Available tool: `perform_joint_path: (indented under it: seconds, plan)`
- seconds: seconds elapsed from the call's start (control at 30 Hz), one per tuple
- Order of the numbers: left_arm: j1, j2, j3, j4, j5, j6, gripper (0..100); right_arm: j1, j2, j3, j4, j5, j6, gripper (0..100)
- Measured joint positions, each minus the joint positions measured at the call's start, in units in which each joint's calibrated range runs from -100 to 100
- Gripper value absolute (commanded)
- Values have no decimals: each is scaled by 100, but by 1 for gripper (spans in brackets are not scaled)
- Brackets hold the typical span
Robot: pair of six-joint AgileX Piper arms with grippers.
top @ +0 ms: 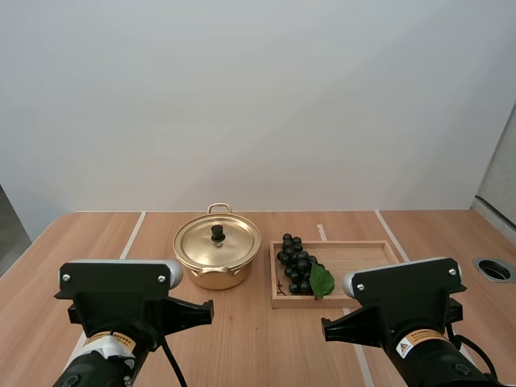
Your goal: Open the pot, put the pineapple inside, and close it
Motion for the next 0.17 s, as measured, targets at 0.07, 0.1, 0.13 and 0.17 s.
perform_joint_path:
  seconds: [0.07, 0.1, 0.13, 0.17]
  plan:
    - [0, 0, 0, 0, 0, 0, 0, -15, 0, 0, 0, 0, 8, 0]
    - [0, 0, 0, 0, 0, 0, 0, -35, 0, 0, 0, 0, 35, 0]
    - [0, 0, 0, 0, 0, 0, 0, -42, 0, 0, 0, 0, 46, 0]
    - [0, 0, 0, 0, 0, 0, 0, -57, 0, 0, 0, -18, 71, 0]
